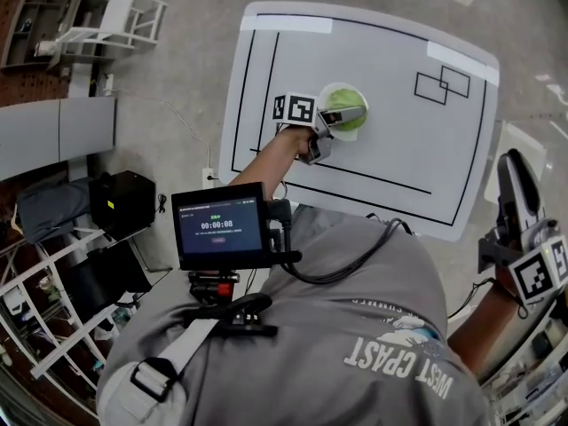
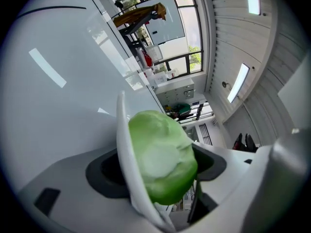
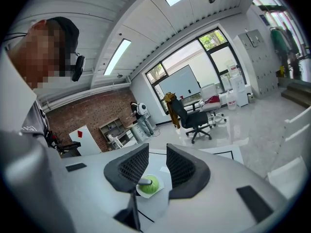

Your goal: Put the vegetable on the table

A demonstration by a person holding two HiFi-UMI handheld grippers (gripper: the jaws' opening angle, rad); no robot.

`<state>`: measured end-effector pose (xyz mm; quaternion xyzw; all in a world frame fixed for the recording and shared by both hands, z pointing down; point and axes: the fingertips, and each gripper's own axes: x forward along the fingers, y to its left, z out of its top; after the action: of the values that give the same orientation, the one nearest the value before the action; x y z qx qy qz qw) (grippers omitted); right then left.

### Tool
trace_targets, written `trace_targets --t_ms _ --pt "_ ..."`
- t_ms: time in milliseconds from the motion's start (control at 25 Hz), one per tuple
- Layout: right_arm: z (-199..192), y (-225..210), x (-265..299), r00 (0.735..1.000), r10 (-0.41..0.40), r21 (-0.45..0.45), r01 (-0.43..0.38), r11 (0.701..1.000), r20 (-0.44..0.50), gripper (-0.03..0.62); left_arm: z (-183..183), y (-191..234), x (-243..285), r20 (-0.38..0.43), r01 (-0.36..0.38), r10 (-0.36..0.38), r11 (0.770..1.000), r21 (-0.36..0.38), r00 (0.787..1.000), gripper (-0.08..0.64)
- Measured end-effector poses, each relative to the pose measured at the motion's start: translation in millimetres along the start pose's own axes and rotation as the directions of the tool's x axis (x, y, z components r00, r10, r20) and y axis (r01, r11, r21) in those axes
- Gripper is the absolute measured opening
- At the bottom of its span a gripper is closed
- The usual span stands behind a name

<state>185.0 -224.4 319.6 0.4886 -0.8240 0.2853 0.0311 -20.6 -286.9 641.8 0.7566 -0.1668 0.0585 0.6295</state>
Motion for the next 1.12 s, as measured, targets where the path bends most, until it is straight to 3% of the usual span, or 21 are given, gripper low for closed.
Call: trace_targets --t_ms 280,560,800,1120 --pt "0 0 -2 1.0 -0.004 0.006 0.004 1.0 0.0 0.098 -3 -1 1 -0.071 0.015 -0.013 0.999 0.028 0.997 0.367" --pt "-5 0 1 1.0 -0.001 0.008 0.001 1.0 0.002 0.098 -5 11 -9 -0.141 -0.011 0.023 0.997 0.08 0.99 0.342" --pt "-6 0 3 1.0 0.002 0.007 -0.002 1.0 0.0 0.098 -20 16 -13 -0.271 -0.066 0.134 0.967 0.247 0.953 0.344" --pt "-15 3 10 1.0 0.014 0.01 -0.014 1.0 -0.005 0.098 -7 35 -25 -0.221 -0.132 0.189 0.96 0.248 0.957 0.353"
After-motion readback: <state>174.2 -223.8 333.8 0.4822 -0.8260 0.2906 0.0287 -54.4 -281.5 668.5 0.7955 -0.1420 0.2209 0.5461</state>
